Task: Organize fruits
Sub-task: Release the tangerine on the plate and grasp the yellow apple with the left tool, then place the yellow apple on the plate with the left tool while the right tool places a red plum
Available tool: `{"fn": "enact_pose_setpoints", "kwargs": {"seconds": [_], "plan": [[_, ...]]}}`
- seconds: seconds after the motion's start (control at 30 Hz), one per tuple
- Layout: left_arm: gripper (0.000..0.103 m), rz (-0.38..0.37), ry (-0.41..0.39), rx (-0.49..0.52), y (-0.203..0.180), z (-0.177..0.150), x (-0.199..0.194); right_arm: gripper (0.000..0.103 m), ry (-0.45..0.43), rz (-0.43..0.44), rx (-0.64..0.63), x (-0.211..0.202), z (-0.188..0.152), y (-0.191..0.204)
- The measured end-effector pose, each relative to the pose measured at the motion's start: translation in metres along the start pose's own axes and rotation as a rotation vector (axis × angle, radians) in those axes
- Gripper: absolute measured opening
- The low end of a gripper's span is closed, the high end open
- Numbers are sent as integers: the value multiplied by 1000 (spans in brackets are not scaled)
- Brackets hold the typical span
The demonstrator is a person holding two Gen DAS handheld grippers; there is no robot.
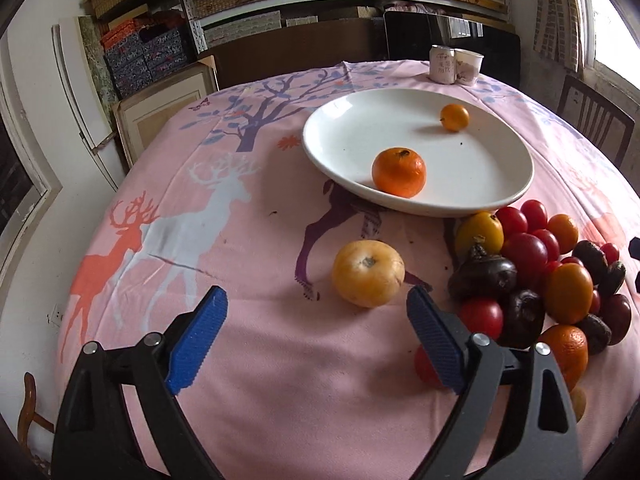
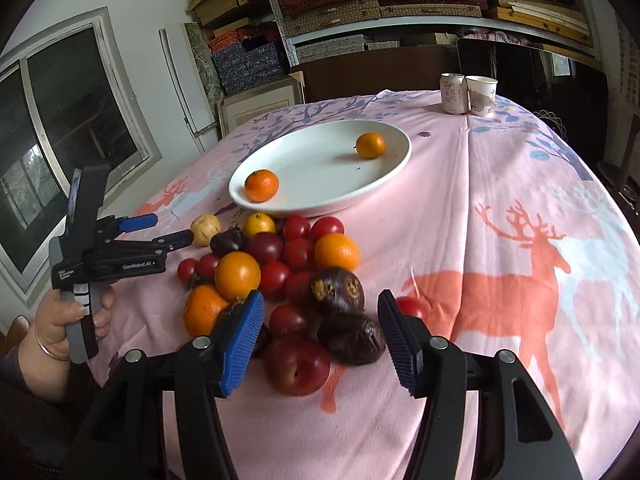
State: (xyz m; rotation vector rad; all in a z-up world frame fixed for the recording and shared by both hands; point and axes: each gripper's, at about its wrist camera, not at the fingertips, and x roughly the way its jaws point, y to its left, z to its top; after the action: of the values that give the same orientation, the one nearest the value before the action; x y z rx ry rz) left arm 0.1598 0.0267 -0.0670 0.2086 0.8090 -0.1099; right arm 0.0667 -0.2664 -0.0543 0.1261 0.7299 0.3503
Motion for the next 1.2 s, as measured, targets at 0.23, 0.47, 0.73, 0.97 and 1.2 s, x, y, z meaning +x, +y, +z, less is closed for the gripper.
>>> {"fn": "enact_pose_setpoints", "kwargs": {"seconds": [0.23, 0.47, 0.73, 0.97, 1.2], "plan": [[83, -49, 71, 27, -15, 9, 26, 60, -3, -21, -28, -13, -11, 9], [42, -164, 57, -74, 0, 9, 27, 60, 24, -13, -75, -19, -22, 20], [41, -155, -33, -158, 15, 6, 9, 55, 77, -53, -139, 6, -32, 35], [41, -151, -41, -158, 16, 2, 5, 41, 71, -8, -82, 14, -33, 24], [42, -133, -64, -126, 8, 2, -1, 41, -24, 60, 0, -12, -12, 8]]}}
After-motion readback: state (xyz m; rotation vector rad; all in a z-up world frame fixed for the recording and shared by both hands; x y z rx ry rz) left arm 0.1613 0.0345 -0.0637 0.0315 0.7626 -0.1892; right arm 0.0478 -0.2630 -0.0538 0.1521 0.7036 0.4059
